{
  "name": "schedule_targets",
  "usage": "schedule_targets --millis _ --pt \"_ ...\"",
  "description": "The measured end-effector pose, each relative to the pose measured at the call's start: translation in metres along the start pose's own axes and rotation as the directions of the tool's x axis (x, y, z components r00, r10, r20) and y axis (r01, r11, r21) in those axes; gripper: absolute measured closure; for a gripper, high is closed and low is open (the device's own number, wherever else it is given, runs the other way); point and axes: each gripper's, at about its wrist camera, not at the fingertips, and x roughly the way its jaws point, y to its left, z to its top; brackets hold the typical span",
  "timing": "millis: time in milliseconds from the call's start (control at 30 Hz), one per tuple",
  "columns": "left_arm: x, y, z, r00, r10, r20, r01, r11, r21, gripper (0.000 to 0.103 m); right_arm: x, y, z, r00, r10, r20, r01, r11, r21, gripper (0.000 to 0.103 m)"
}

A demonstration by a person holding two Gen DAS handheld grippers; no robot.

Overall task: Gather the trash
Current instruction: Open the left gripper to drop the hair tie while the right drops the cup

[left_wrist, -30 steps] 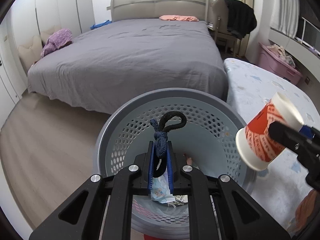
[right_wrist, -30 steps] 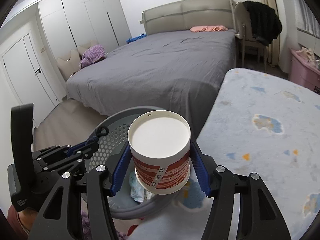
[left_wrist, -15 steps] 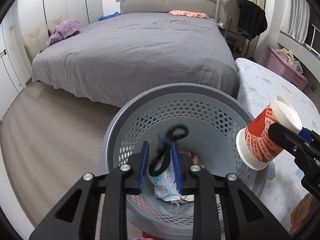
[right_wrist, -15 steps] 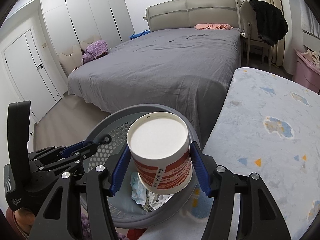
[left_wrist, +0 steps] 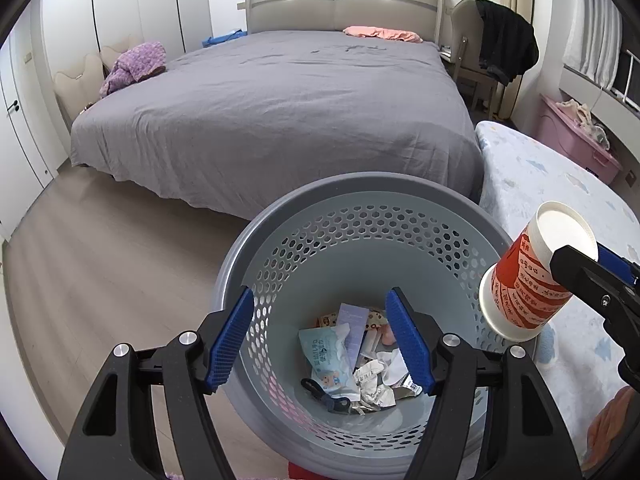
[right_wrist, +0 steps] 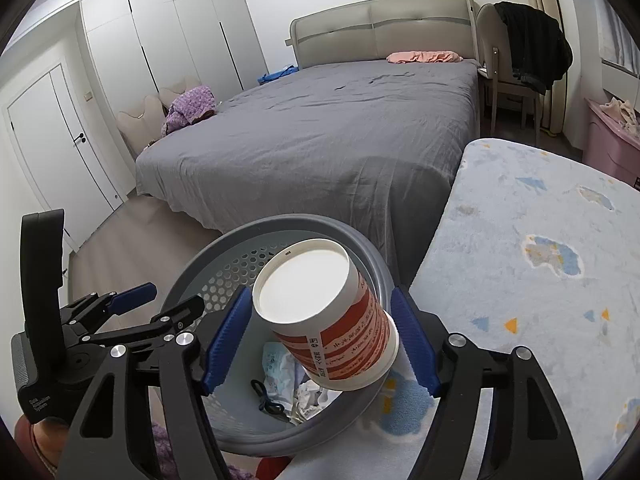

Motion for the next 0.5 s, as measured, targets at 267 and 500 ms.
schedule_targets --millis 267,500 --pt "-0.0011 0.0018 0.0000 1.000 -0.001 0.002 0.001 1.000 -0.007 0.032 -0.0014 0.0000 0.0012 1.000 0.005 0.002 -0.005 1.000 0.005 0.029" --pt "-0.0016 0.0027 -0.0001 1.000 0.000 0.002 0.001 1.000 -0.008 0.030 -0.0020 0.0023 0.0021 1.000 -0.001 0.006 0.001 1.000 0.001 0.029"
